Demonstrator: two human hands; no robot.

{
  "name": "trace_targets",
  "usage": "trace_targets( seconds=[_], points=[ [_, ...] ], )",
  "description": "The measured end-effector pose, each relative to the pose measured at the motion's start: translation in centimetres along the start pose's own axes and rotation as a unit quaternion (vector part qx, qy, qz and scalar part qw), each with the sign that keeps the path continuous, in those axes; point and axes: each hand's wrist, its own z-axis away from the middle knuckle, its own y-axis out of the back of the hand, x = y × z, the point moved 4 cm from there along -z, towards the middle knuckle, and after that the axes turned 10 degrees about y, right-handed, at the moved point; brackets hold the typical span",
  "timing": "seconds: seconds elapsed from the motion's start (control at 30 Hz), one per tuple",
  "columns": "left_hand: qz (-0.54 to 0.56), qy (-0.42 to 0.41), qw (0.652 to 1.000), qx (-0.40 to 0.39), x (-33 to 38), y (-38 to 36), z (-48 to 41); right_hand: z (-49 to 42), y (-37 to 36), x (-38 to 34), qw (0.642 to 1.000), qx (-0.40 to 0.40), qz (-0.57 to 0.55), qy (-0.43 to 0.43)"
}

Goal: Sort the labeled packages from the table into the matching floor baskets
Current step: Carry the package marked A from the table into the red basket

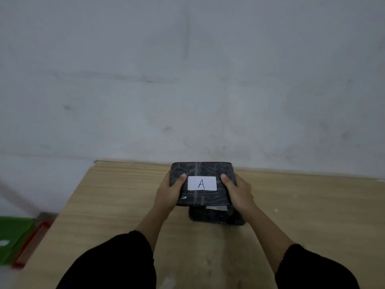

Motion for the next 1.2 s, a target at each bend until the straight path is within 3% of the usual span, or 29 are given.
trace_targets(
  seconds=[0.43,0.7,0.97,1.2],
  points=[
    [0.051,-0.041,0.991,0.113,0.1,23.0,6.5,7.5,-17.6,-13.5,0.983,-0.138,-0.098,0.065],
    [0.029,-0.031,0.978,0.204,-2.3,42.4,11.2,15.4,-34.0,-21.3,0.964,-0.193,-0.154,0.102],
    [0.088,-0.035,0.972,0.217,-3.6,55.4,13.2,19.1,-46.2,-27.1,0.951,-0.236,-0.158,0.121],
    [0.095,-0.052,0.971,0.215,-4.0,63.9,8.2,17.3,-55.6,-29.9,0.952,-0.235,-0.157,0.115]
  ],
)
